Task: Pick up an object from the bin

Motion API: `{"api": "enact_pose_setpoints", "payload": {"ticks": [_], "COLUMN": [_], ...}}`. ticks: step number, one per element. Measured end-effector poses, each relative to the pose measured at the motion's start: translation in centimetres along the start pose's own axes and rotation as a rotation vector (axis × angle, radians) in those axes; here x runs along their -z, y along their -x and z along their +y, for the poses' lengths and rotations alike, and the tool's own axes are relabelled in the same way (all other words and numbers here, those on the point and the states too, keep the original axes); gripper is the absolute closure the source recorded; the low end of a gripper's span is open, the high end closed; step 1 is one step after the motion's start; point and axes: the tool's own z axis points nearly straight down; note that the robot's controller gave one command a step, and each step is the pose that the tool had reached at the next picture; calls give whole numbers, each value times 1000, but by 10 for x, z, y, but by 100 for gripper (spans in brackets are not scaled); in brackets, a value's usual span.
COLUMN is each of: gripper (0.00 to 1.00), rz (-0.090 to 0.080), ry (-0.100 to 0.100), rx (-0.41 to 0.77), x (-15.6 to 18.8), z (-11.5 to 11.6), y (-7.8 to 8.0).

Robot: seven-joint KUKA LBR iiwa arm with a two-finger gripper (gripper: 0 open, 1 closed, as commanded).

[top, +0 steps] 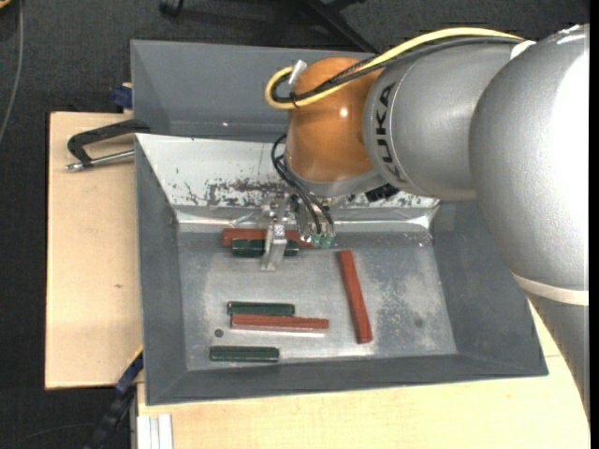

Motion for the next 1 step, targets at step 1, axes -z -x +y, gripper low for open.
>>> {"api": "enact_pose_setpoints", "payload": {"ticks": [1], "gripper": [100], "rz": [0], "ry": [0], "rx": [0], "x": [2], "z": [0], "y": [0]}}
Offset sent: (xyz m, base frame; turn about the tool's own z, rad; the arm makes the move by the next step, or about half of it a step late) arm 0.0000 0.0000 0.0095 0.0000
